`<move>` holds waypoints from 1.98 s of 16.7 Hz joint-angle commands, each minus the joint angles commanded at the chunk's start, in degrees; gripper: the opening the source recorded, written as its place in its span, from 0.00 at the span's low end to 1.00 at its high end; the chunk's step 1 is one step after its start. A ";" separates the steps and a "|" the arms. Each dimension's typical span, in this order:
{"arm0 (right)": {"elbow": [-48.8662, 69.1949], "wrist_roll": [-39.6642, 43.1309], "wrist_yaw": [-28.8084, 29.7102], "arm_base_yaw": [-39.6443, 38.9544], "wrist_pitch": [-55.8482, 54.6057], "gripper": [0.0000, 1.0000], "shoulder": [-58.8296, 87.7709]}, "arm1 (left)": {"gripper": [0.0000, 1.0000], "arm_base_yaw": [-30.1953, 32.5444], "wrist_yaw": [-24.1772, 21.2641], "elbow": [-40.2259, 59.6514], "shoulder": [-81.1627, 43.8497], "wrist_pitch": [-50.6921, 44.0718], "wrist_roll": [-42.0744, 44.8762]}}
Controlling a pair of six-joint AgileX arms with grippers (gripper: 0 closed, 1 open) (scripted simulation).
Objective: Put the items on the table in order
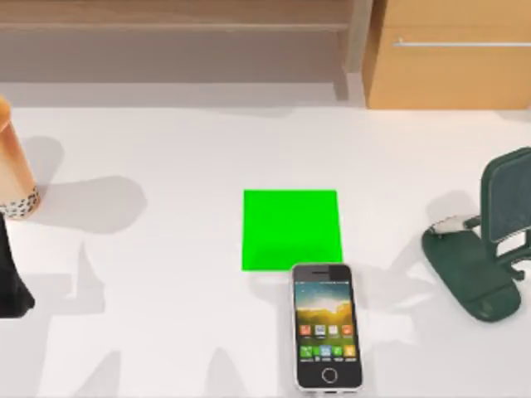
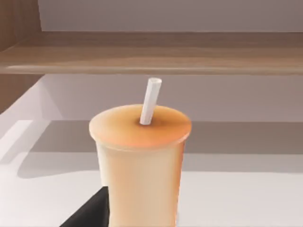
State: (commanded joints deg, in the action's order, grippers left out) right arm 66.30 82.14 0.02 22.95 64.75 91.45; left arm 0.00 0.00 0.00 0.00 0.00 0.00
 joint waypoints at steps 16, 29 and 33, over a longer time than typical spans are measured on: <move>41.06 -72.20 2.47 -32.13 7.83 0.00 17.66 | 1.00 0.00 0.00 0.00 0.00 0.00 0.00; 56.44 -119.51 -0.12 -59.69 6.78 0.00 48.92 | 1.00 0.00 0.00 0.00 0.00 0.00 0.00; 56.56 -120.58 -0.26 -60.41 6.64 0.00 49.98 | 1.00 0.00 0.00 0.00 0.00 0.00 0.00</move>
State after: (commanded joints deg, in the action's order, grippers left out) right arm 122.86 -38.44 -0.24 -37.46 71.38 141.42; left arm 0.00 0.00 0.00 0.00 0.00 0.00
